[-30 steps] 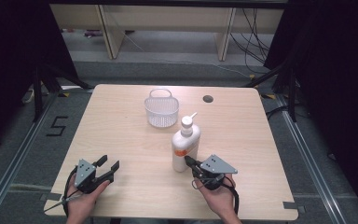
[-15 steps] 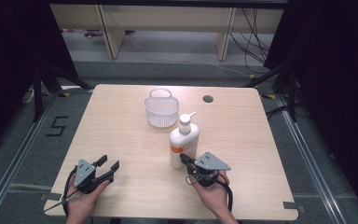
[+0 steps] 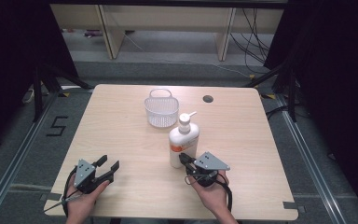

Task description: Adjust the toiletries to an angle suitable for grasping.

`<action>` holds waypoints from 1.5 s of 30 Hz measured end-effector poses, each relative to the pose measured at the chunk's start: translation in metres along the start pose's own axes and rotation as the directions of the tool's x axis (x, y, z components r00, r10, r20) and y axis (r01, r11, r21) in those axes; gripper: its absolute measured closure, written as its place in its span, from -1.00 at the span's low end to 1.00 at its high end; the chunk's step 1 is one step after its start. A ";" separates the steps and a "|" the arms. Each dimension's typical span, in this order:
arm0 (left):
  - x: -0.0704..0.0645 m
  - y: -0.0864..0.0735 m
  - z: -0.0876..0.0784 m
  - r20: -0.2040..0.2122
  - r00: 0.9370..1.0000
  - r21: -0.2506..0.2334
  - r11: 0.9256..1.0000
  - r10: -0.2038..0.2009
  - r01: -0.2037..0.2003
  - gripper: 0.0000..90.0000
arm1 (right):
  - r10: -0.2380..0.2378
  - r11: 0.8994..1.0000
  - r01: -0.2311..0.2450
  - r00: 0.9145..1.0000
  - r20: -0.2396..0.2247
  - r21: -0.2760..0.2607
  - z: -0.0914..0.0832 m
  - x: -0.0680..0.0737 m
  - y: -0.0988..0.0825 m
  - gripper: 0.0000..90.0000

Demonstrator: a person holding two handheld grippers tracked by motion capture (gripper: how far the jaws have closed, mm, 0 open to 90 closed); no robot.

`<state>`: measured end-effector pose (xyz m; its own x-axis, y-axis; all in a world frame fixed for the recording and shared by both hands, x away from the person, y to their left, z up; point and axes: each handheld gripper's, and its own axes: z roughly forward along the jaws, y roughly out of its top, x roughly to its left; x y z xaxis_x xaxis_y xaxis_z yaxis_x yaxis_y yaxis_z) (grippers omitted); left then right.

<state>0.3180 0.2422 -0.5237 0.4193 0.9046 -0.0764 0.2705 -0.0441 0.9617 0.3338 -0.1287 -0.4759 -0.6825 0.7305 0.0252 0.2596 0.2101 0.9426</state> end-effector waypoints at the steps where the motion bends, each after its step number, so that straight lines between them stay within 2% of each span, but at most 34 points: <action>1: 0.000 0.000 0.000 0.000 1.000 0.000 1.000 0.000 0.000 -0.04 | -0.008 1.000 0.008 1.000 0.003 -0.002 -0.004 0.000 0.001 0.78; 6: -0.002 0.000 0.000 -0.004 1.000 -0.005 1.000 0.002 -0.002 -0.05 | -0.005 1.000 0.005 1.000 0.002 -0.020 -0.014 -0.001 0.002 0.62; 8: -0.004 0.001 0.000 -0.002 1.000 -0.005 1.000 0.007 -0.007 -0.05 | 0.002 1.000 -0.001 0.999 0.043 -0.012 -0.024 -0.006 0.001 0.56; 11: -0.006 0.002 0.000 -0.004 1.000 0.000 1.000 0.005 -0.005 -0.05 | 0.010 1.000 -0.009 0.999 0.039 -0.027 -0.027 -0.010 0.000 0.56; 12: -0.006 0.002 0.001 0.001 1.000 -0.010 1.000 0.010 -0.010 -0.05 | -0.003 1.000 0.004 0.998 0.061 -0.027 -0.029 -0.012 -0.001 0.56; 13: -0.008 0.003 0.000 0.000 1.000 -0.003 1.000 0.015 -0.015 -0.05 | 0.013 1.000 -0.012 0.998 0.057 -0.008 -0.031 -0.013 -0.002 0.56; 17: -0.012 0.006 0.001 0.009 1.000 -0.012 1.000 0.018 -0.018 -0.05 | 0.021 1.000 -0.020 0.998 0.065 -0.012 -0.033 -0.016 -0.004 0.58; 18: -0.012 0.006 0.001 0.012 1.000 -0.012 1.000 0.018 -0.018 -0.05 | 0.003 1.000 -0.002 0.998 0.070 -0.020 -0.033 -0.017 -0.005 0.59; 20: -0.012 0.006 0.002 0.016 1.000 -0.013 1.000 0.021 -0.021 -0.05 | 0.005 1.000 -0.004 0.998 0.070 -0.020 -0.033 -0.017 -0.005 0.62; 21: -0.012 0.005 0.002 0.016 1.000 -0.016 1.000 0.017 -0.016 -0.05 | 0.030 0.999 -0.029 0.998 0.052 -0.021 -0.032 -0.014 -0.004 0.78; 22: -0.012 0.005 0.002 0.016 1.000 -0.016 1.000 0.017 -0.016 -0.05 | 0.030 0.999 -0.029 0.998 0.052 -0.021 -0.032 -0.014 -0.004 0.78; 23: -0.010 0.004 0.002 0.013 1.000 -0.017 1.000 0.017 -0.017 -0.05 | 0.019 1.000 -0.018 0.999 0.033 -0.023 -0.028 -0.011 -0.003 0.99; 25: -0.009 0.004 0.002 0.013 1.000 -0.019 1.000 0.015 -0.015 -0.05 | 0.006 1.000 -0.006 1.000 0.023 -0.015 -0.022 -0.008 0.000 1.00; 26: -0.009 0.004 0.002 0.013 1.000 -0.019 1.000 0.015 -0.015 -0.05 | 0.011 1.000 -0.010 0.999 0.034 -0.010 -0.019 -0.004 0.001 1.00; 27: -0.009 0.004 0.001 0.006 1.000 -0.014 1.000 0.016 -0.016 -0.05 | -0.010 1.000 0.010 1.000 0.011 -0.015 -0.014 -0.004 0.003 1.00; 29: -0.008 0.004 0.000 0.007 1.000 -0.013 1.000 0.014 -0.014 -0.05 | -0.010 1.000 0.010 1.000 0.012 -0.012 -0.007 -0.002 0.006 1.00; 30: -0.008 0.004 0.000 0.007 1.000 -0.013 1.000 0.014 -0.014 -0.05 | -0.009 1.000 0.009 1.000 0.026 -0.001 -0.006 -0.001 0.007 1.00; 33: -0.006 0.003 -0.001 0.002 1.000 -0.006 1.000 0.007 -0.007 -0.05 | -0.008 1.000 0.008 0.999 0.031 -0.001 0.000 0.000 0.008 1.00; 34: -0.006 0.003 -0.001 0.002 1.000 -0.006 1.000 0.007 -0.007 -0.05 | -0.021 1.000 0.021 0.999 0.041 -0.001 0.001 -0.001 0.008 1.00; 36: -0.006 0.004 0.000 0.004 1.000 -0.008 1.000 0.008 -0.008 -0.05 | 0.010 1.000 -0.009 1.000 0.025 -0.006 0.004 0.001 0.007 1.00; 38: -0.007 0.004 0.000 0.005 1.000 -0.007 1.000 0.012 -0.012 -0.05 | -0.016 1.000 0.016 0.999 0.034 0.000 0.006 0.001 0.008 1.00; 39: -0.007 0.004 0.000 0.006 1.000 -0.007 1.000 0.012 -0.012 -0.05 | -0.002 1.000 0.002 1.000 0.018 -0.006 0.009 0.002 0.008 1.00; 40: -0.007 0.004 0.000 0.006 1.000 -0.007 1.000 0.012 -0.012 -0.05 | -0.007 1.000 0.007 1.000 0.030 0.001 0.009 0.002 0.009 1.00; 41: -0.007 0.003 0.000 0.007 1.000 -0.007 1.000 0.012 -0.012 -0.05 | 0.018 1.000 -0.018 0.999 0.034 0.008 0.010 0.003 0.009 1.00; 42: -0.007 0.003 0.000 0.007 1.000 -0.008 1.000 0.013 -0.013 -0.05 | -0.003 1.000 0.003 1.000 0.024 -0.002 0.013 0.002 0.009 1.00; 45: -0.007 0.003 0.000 0.006 1.000 -0.007 1.000 0.011 -0.011 -0.05 | 0.004 1.000 -0.004 1.000 0.027 -0.004 0.018 0.002 0.010 1.00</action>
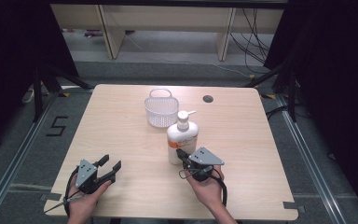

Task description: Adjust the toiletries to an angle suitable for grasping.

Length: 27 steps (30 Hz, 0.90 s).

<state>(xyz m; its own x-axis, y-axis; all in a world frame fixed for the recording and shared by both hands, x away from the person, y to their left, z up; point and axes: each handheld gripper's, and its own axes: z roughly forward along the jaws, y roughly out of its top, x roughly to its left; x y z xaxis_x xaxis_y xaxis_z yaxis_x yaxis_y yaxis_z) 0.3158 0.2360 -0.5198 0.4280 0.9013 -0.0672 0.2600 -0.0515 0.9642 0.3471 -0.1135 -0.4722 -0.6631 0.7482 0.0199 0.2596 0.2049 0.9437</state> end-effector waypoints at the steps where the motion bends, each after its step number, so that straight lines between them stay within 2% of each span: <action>1: 0.000 0.000 0.000 0.000 1.000 0.000 1.000 0.000 0.000 -0.05 | 0.000 1.000 0.000 1.000 0.000 0.000 0.000 0.000 0.000 1.00; 4: 0.000 0.000 0.000 -0.001 1.000 0.000 1.000 -0.003 0.003 -0.05 | 0.004 1.000 -0.004 1.000 0.007 0.011 0.004 0.000 0.000 1.00; 5: 0.000 0.000 0.000 0.000 1.000 0.000 1.000 -0.003 0.003 -0.05 | -0.020 1.000 0.020 0.999 0.030 0.001 0.004 -0.002 0.000 1.00; 8: 0.000 0.000 0.000 0.003 1.000 -0.001 1.000 -0.002 0.002 -0.05 | -0.001 1.000 0.001 1.000 0.009 0.005 0.008 -0.002 0.000 1.00; 10: 0.000 0.000 0.000 0.003 1.000 -0.001 1.000 -0.001 0.001 -0.04 | 0.005 1.000 -0.006 1.000 0.020 0.010 0.008 -0.002 -0.001 1.00; 12: -0.001 0.001 0.001 0.005 1.000 -0.008 1.000 -0.004 0.004 -0.04 | -0.009 1.000 0.009 1.000 0.024 -0.002 0.006 -0.003 -0.001 1.00; 13: -0.001 0.002 0.000 0.004 1.000 0.001 1.000 -0.001 0.001 -0.04 | 0.011 1.000 -0.011 1.000 0.014 -0.002 0.004 -0.002 -0.001 1.00; 14: -0.001 0.002 0.000 0.004 1.000 0.001 1.000 -0.001 0.001 -0.05 | 0.011 1.000 -0.011 1.000 0.014 -0.002 0.004 -0.002 -0.001 1.00; 17: -0.003 0.005 -0.001 0.012 1.000 -0.006 1.000 0.003 -0.003 -0.05 | -0.005 1.000 0.005 1.000 0.019 -0.010 -0.015 -0.009 -0.002 0.94; 18: -0.006 0.009 -0.001 0.013 1.000 -0.012 1.000 -0.007 0.008 -0.05 | -0.006 1.000 0.006 0.999 0.044 -0.011 -0.023 -0.013 -0.004 0.90; 19: -0.006 0.009 -0.001 0.013 1.000 -0.012 1.000 -0.007 0.008 -0.05 | -0.006 1.000 0.006 0.999 0.044 -0.011 -0.023 -0.013 -0.004 0.90; 20: -0.009 0.014 -0.001 0.019 1.000 -0.013 1.000 -0.008 0.009 -0.06 | 0.014 1.000 -0.013 0.998 0.068 -0.021 -0.038 -0.024 -0.008 0.82; 21: -0.009 0.014 -0.001 0.019 1.000 -0.013 1.000 -0.008 0.009 -0.06 | 0.014 1.000 -0.013 0.998 0.068 -0.021 -0.038 -0.024 -0.008 0.82; 22: -0.015 0.019 -0.001 0.035 0.999 -0.023 0.999 -0.022 0.023 -0.06 | 0.022 1.000 -0.019 0.993 0.118 -0.024 -0.055 -0.040 -0.015 0.67; 24: -0.023 0.026 0.000 0.045 0.999 -0.036 0.999 -0.025 0.027 -0.08 | 0.052 0.998 -0.047 0.979 0.196 -0.034 -0.071 -0.058 -0.024 0.52; 25: -0.023 0.026 0.000 0.045 0.999 -0.036 0.999 -0.025 0.027 -0.09 | 0.052 0.998 -0.047 0.979 0.196 -0.034 -0.071 -0.058 -0.024 0.52; 26: -0.032 0.034 0.001 0.058 0.998 -0.048 0.999 -0.020 0.022 -0.10 | 0.076 0.997 -0.068 0.964 0.256 -0.038 -0.085 -0.075 -0.033 0.42; 27: -0.037 0.037 0.003 0.070 0.997 -0.061 0.998 -0.016 0.021 -0.11 | 0.089 0.996 -0.080 0.954 0.288 -0.040 -0.091 -0.082 -0.038 0.37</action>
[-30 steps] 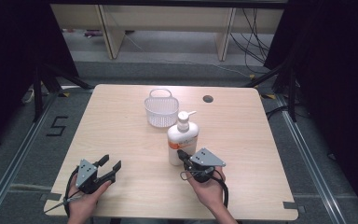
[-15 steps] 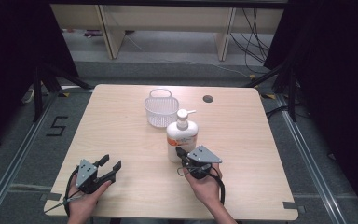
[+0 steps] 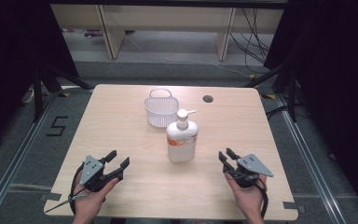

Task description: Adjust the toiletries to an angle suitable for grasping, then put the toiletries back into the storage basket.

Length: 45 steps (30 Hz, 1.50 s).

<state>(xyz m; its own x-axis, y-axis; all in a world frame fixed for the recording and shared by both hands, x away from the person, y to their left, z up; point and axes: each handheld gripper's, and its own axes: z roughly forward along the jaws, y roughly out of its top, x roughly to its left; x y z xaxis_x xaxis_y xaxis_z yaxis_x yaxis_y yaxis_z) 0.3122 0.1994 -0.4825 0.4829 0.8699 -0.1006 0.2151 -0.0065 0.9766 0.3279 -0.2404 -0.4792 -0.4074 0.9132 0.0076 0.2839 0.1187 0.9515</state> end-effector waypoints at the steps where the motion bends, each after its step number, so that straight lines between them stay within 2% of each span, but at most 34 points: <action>1: -0.005 0.004 0.001 0.001 1.000 0.001 1.000 0.005 -0.005 -0.12 | 0.023 1.000 -0.023 0.999 0.023 -0.006 -0.003 -0.007 -0.004 0.32; 2: -0.009 0.007 0.002 0.007 1.000 -0.005 1.000 0.013 -0.013 -0.13 | 0.065 0.998 -0.065 0.997 0.049 -0.006 -0.006 -0.012 -0.008 0.28; 3: -0.013 0.010 0.003 0.012 1.000 -0.008 1.000 0.017 -0.017 -0.14 | 0.065 0.998 -0.064 0.995 0.070 -0.012 -0.009 -0.017 -0.011 0.24; 4: -0.013 0.010 0.003 0.012 1.000 -0.008 1.000 0.017 -0.017 -0.15 | 0.065 0.998 -0.064 0.995 0.070 -0.012 -0.009 -0.017 -0.011 0.24; 5: -0.016 0.013 0.005 0.018 1.000 -0.015 1.000 0.022 -0.022 -0.15 | 0.083 0.996 -0.081 0.994 0.068 -0.028 -0.010 -0.021 -0.015 0.20; 6: -0.018 0.016 0.005 0.020 0.999 -0.018 1.000 0.025 -0.024 -0.15 | 0.106 0.994 -0.104 0.990 0.098 -0.027 -0.013 -0.022 -0.018 0.16; 7: -0.022 0.020 0.008 0.041 0.999 -0.035 0.999 0.023 -0.021 -0.16 | 0.088 0.996 -0.084 0.988 0.129 -0.032 -0.014 -0.028 -0.025 0.10; 8: -0.022 0.020 0.008 0.041 0.999 -0.035 0.999 0.023 -0.021 -0.16 | 0.088 0.996 -0.084 0.988 0.129 -0.032 -0.014 -0.028 -0.025 0.10; 9: -0.025 0.022 0.008 0.039 0.999 -0.029 0.999 0.024 -0.023 -0.16 | 0.109 0.994 -0.105 0.985 0.137 -0.033 -0.015 -0.028 -0.027 0.07; 13: -0.031 0.029 0.011 0.062 0.998 -0.036 0.999 0.034 -0.032 -0.20 | 0.101 0.995 -0.099 0.978 0.181 -0.022 -0.017 -0.032 -0.031 0.03; 14: -0.032 0.030 0.012 0.067 0.997 -0.035 0.999 0.031 -0.029 -0.21 | 0.118 0.993 -0.117 0.977 0.179 -0.014 -0.019 -0.032 -0.031 0.03; 15: -0.033 0.031 0.013 0.075 0.997 -0.032 0.999 0.033 -0.030 -0.22 | 0.129 0.991 -0.124 0.980 0.153 -0.038 -0.018 -0.033 -0.031 0.03; 16: -0.035 0.033 0.014 0.083 0.996 -0.028 0.999 0.033 -0.031 -0.22 | 0.136 0.991 -0.131 0.977 0.167 -0.040 -0.018 -0.032 -0.032 0.03; 17: -0.036 0.034 0.015 0.090 0.995 -0.032 0.999 0.039 -0.036 -0.23 | 0.140 0.990 -0.136 0.978 0.154 -0.038 -0.019 -0.032 -0.032 0.03; 18: -0.037 0.035 0.017 0.095 0.995 -0.032 0.999 0.041 -0.038 -0.23 | 0.126 0.992 -0.121 0.979 0.162 -0.043 -0.019 -0.032 -0.033 0.03; 20: -0.038 0.036 0.018 0.096 0.995 -0.030 0.999 0.038 -0.036 -0.24 | 0.131 0.991 -0.126 0.978 0.161 -0.040 -0.019 -0.032 -0.033 0.03; 21: -0.042 0.039 0.019 0.102 0.994 -0.037 0.999 0.039 -0.036 -0.24 | 0.133 0.991 -0.128 0.975 0.179 -0.036 -0.018 -0.031 -0.034 0.03; 23: -0.044 0.041 0.020 0.106 0.993 -0.040 0.998 0.045 -0.041 -0.24 | 0.124 0.992 -0.119 0.976 0.181 -0.038 -0.017 -0.032 -0.034 0.03; 24: -0.046 0.043 0.021 0.115 0.992 -0.051 0.998 0.044 -0.038 -0.24 | 0.149 0.989 -0.145 0.975 0.165 -0.033 -0.016 -0.030 -0.033 0.02; 25: -0.050 0.048 0.022 0.118 0.992 -0.047 0.998 0.049 -0.044 -0.25 | 0.122 0.992 -0.121 0.975 0.183 -0.015 -0.016 -0.032 -0.032 0.02; 28: -0.054 0.053 0.024 0.123 0.991 -0.057 0.997 0.054 -0.048 -0.24 | 0.134 0.991 -0.130 0.978 0.163 -0.036 -0.013 -0.032 -0.034 0.02; 29: -0.059 0.057 0.026 0.124 0.991 -0.055 0.997 0.060 -0.053 -0.24 | 0.108 0.994 -0.109 0.976 0.187 -0.008 -0.013 -0.032 -0.034 0.02; 31: -0.062 0.060 0.028 0.127 0.990 -0.059 0.997 0.061 -0.053 -0.24 | 0.098 0.995 -0.098 0.978 0.185 -0.007 -0.014 -0.033 -0.034 0.01; 32: -0.065 0.062 0.030 0.130 0.990 -0.062 0.997 0.061 -0.053 -0.24 | 0.120 0.993 -0.117 0.979 0.163 -0.028 -0.012 -0.033 -0.035 0.01; 33: -0.071 0.067 0.033 0.132 0.989 -0.069 0.996 0.067 -0.058 -0.23 | 0.125 0.992 -0.121 0.977 0.172 -0.031 -0.011 -0.035 -0.036 0.01; 34: -0.071 0.067 0.033 0.132 0.989 -0.069 0.996 0.067 -0.058 -0.23 | 0.125 0.992 -0.121 0.977 0.172 -0.031 -0.011 -0.035 -0.036 0.01; 35: -0.076 0.070 0.034 0.135 0.988 -0.074 0.995 0.070 -0.060 -0.22 | 0.150 0.989 -0.147 0.975 0.166 -0.025 -0.012 -0.033 -0.035 0.01; 36: -0.083 0.076 0.038 0.138 0.987 -0.087 0.994 0.078 -0.067 -0.22 | 0.151 0.989 -0.149 0.974 0.171 -0.025 -0.012 -0.033 -0.035 0.01; 39: -0.092 0.084 0.045 0.128 0.989 -0.102 0.993 0.078 -0.066 -0.21 | 0.125 0.992 -0.123 0.978 0.165 -0.024 -0.011 -0.035 -0.035 0.01; 40: -0.092 0.084 0.045 0.128 0.989 -0.102 0.993 0.078 -0.066 -0.20 | 0.102 0.995 -0.102 0.976 0.190 -0.013 -0.011 -0.035 -0.035 0.01; 41: -0.097 0.088 0.050 0.121 0.989 -0.108 0.992 0.081 -0.068 -0.20 | 0.101 0.995 -0.101 0.975 0.199 -0.009 -0.011 -0.034 -0.035 0.01; 43: -0.102 0.094 0.057 0.110 0.990 -0.114 0.991 0.087 -0.075 -0.19 | 0.136 0.990 -0.138 0.972 0.193 -0.003 -0.012 -0.031 -0.033 0.01; 44: -0.102 0.094 0.057 0.110 0.990 -0.114 0.991 0.087 -0.075 -0.19 | 0.136 0.990 -0.138 0.972 0.193 -0.003 -0.012 -0.031 -0.033 0.01; 45: -0.107 0.099 0.064 0.105 0.991 -0.111 0.991 0.086 -0.075 -0.19 | 0.103 0.995 -0.099 0.977 0.188 -0.031 -0.009 -0.033 -0.034 0.01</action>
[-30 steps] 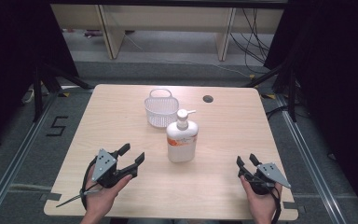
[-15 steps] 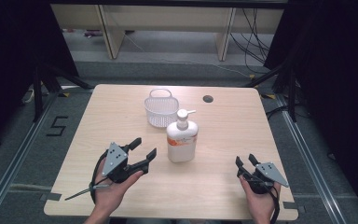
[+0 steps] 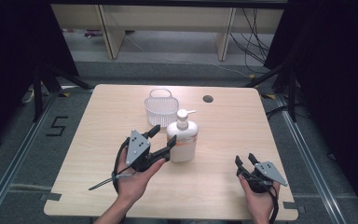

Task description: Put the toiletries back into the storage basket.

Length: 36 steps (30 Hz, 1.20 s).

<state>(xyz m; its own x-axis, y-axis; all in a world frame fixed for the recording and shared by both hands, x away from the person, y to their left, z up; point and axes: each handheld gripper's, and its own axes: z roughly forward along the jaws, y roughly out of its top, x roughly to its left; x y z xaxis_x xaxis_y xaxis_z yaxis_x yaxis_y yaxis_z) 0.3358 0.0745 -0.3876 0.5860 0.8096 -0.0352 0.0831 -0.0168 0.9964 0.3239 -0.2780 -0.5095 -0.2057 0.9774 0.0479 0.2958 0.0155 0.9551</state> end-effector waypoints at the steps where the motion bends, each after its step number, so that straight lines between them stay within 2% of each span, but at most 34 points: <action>1: 0.000 0.000 0.000 0.000 1.000 0.000 1.000 0.000 0.000 -0.19 | 0.012 1.000 -0.012 1.000 -0.010 0.003 0.001 0.001 -0.001 0.01; 4: -0.007 0.006 0.017 -0.018 1.000 0.011 1.000 -0.011 0.011 -0.19 | 0.002 1.000 -0.002 1.000 -0.005 0.007 0.001 0.000 -0.002 0.01; 7: -0.009 0.007 0.024 -0.038 0.999 0.015 1.000 -0.015 0.016 -0.18 | 0.017 1.000 -0.016 1.000 -0.018 0.014 0.001 0.001 -0.001 0.01; 8: -0.012 0.008 0.030 -0.060 0.998 0.013 1.000 -0.006 0.007 -0.18 | 0.017 1.000 -0.016 1.000 -0.011 0.016 0.001 0.001 -0.002 0.01; 9: -0.012 0.008 0.030 -0.060 0.998 0.013 1.000 -0.006 0.007 -0.18 | 0.017 1.000 -0.016 1.000 -0.011 0.016 0.001 0.001 -0.002 0.01; 10: -0.014 0.010 0.034 -0.082 0.997 0.008 1.000 0.000 0.000 -0.17 | 0.014 1.000 -0.014 1.000 -0.026 0.017 0.002 0.001 -0.003 0.01; 11: -0.014 0.010 0.034 -0.082 0.997 0.008 1.000 0.000 0.000 -0.17 | 0.014 1.000 -0.014 1.000 -0.026 0.017 0.002 0.001 -0.003 0.01; 12: -0.016 0.012 0.038 -0.096 0.995 0.010 1.000 0.003 -0.002 -0.17 | 0.003 0.999 -0.003 1.000 -0.012 0.036 0.002 0.002 -0.003 0.01; 13: -0.017 0.014 0.041 -0.102 0.995 0.009 1.000 0.004 -0.003 -0.17 | 0.013 1.000 -0.012 0.999 -0.039 0.024 0.004 0.003 -0.003 0.01; 14: -0.017 0.015 0.043 -0.105 0.994 0.010 1.000 0.005 -0.004 -0.17 | -0.001 1.000 0.001 0.999 -0.035 0.025 0.003 0.003 -0.003 0.00; 17: -0.018 0.016 0.047 -0.109 0.994 0.012 1.000 0.004 -0.002 -0.17 | 0.008 0.999 -0.007 1.000 -0.030 0.034 0.004 0.006 -0.003 0.00; 18: -0.019 0.017 0.051 -0.116 0.993 0.018 1.000 0.009 -0.007 -0.16 | 0.035 0.999 -0.034 0.999 -0.028 0.040 0.004 0.008 -0.004 0.00; 19: -0.019 0.017 0.052 -0.117 0.993 0.018 1.000 0.007 -0.005 -0.16 | 0.041 0.998 -0.039 0.999 -0.029 0.042 0.003 0.008 -0.004 0.00; 21: -0.019 0.018 0.053 -0.122 0.993 0.018 1.000 0.005 -0.003 -0.15 | 0.039 0.998 -0.038 0.999 -0.026 0.045 0.003 0.008 -0.004 0.00; 22: -0.019 0.018 0.055 -0.127 0.992 0.019 1.000 0.009 -0.007 -0.14 | 0.009 0.999 -0.008 1.000 -0.029 0.041 0.004 0.005 -0.003 0.00; 24: -0.018 0.018 0.057 -0.132 0.991 0.028 1.000 0.010 -0.006 -0.11 | 0.027 0.998 -0.026 0.999 -0.026 0.059 0.002 0.006 -0.003 0.00; 27: -0.019 0.017 0.059 -0.130 0.992 0.036 0.999 -0.007 0.012 -0.09 | 0.019 0.998 -0.017 0.999 -0.028 0.058 0.003 0.005 -0.003 0.00; 29: -0.020 0.018 0.060 -0.128 0.992 0.041 0.999 -0.002 0.008 -0.07 | 0.019 0.998 -0.017 0.999 -0.028 0.059 0.003 0.005 -0.003 -0.01; 30: -0.020 0.018 0.062 -0.134 0.991 0.040 0.999 0.012 -0.007 -0.06 | 0.021 0.998 -0.019 0.999 -0.025 0.058 0.003 0.005 -0.003 -0.01; 31: -0.021 0.018 0.063 -0.132 0.991 0.044 0.999 -0.004 0.010 -0.05 | 0.027 0.998 -0.026 0.999 -0.021 0.059 0.003 0.006 -0.003 -0.01; 33: -0.020 0.017 0.063 -0.134 0.991 0.048 0.999 0.001 0.006 -0.02 | 0.039 0.998 -0.037 0.999 -0.027 0.048 0.003 0.006 -0.003 -0.01; 34: -0.020 0.017 0.064 -0.134 0.991 0.047 0.999 0.000 0.006 -0.02 | -0.009 0.999 0.010 1.000 -0.023 0.050 0.003 0.003 -0.003 -0.01; 36: -0.019 0.017 0.065 -0.139 0.990 0.043 0.999 0.000 0.007 0.00 | -0.001 0.999 0.002 1.000 -0.025 0.048 0.004 0.003 -0.003 -0.01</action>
<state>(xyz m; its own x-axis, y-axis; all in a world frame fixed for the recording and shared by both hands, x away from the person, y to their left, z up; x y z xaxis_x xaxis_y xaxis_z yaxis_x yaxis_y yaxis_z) 0.3780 0.0207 -0.3749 0.4678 0.8835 -0.0246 0.1219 -0.0369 0.9919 0.3258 -0.2743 -0.5128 -0.2294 0.9718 0.0546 0.3395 0.0273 0.9402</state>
